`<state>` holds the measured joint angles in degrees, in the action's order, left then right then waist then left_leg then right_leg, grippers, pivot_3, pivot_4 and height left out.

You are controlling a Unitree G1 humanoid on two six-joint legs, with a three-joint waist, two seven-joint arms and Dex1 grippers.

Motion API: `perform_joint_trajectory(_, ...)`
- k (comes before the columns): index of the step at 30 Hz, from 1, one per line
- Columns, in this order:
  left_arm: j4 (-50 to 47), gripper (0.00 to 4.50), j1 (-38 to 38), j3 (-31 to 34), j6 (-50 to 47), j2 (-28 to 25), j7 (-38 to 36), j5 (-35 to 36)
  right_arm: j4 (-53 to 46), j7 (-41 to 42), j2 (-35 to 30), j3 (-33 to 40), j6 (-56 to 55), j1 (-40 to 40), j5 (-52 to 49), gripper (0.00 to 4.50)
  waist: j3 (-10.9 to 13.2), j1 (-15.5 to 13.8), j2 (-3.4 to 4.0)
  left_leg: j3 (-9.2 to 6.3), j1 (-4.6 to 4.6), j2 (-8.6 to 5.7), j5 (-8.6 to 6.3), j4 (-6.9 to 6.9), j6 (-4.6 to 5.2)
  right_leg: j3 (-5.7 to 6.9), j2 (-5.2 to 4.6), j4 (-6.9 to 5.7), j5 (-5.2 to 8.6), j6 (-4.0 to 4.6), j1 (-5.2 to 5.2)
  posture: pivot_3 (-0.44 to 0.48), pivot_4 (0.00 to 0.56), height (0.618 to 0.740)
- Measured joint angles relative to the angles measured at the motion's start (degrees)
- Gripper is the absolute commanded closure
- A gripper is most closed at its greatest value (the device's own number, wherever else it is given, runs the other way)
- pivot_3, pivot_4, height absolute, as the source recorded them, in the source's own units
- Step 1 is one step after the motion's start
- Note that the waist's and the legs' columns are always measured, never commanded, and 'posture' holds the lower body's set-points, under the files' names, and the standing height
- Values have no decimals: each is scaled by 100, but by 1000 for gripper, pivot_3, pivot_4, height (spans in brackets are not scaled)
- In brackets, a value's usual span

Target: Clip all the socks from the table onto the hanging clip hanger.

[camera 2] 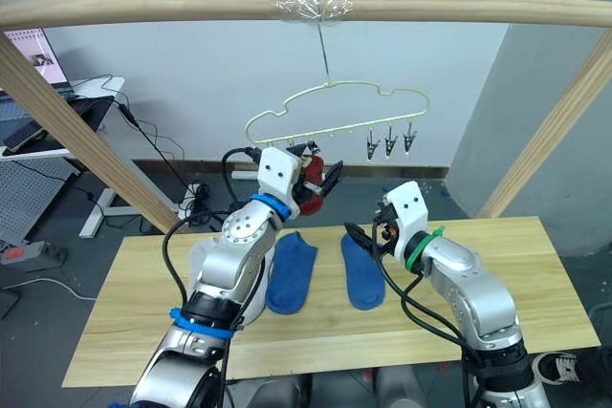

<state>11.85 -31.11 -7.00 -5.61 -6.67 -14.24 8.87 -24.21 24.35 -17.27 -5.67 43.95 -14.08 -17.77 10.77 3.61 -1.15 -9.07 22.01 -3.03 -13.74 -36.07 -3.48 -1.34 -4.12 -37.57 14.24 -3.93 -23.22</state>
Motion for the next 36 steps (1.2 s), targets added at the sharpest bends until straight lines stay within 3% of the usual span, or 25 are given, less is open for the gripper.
perform_joint_trajectory(5,629,0,-281,165,244,214,-72,2,-93,-92,-18,18,67,78,-28,30,0,60,0,-1,1,0,0,0,0,2,0,0,2,-4,0,-181,158,740)
perform_joint_trajectory(11,653,0,-317,260,209,316,-651,300,-94,-153,-19,18,78,129,-45,30,0,142,0,-4,2,0,0,0,0,4,0,-2,2,-4,0,-181,158,740)
perform_joint_trajectory(19,-151,0,202,369,-296,147,-887,599,-90,-190,-15,16,50,119,-46,30,0,170,0,-6,-1,1,1,-1,1,4,0,-8,3,-5,0,-158,161,740)
perform_joint_trajectory(26,-1142,0,1283,362,-653,-62,-703,441,-79,-192,-51,21,-23,91,-19,30,0,137,0,-8,-1,1,1,-2,1,4,0,-8,1,-1,1,-148,161,740)
perform_joint_trajectory(36,-1500,0,1418,371,-390,-215,-544,72,-218,70,-362,271,-397,-21,-124,30,0,116,0,-8,-2,0,1,-2,2,5,0,-8,13,-24,3,-142,161,740)
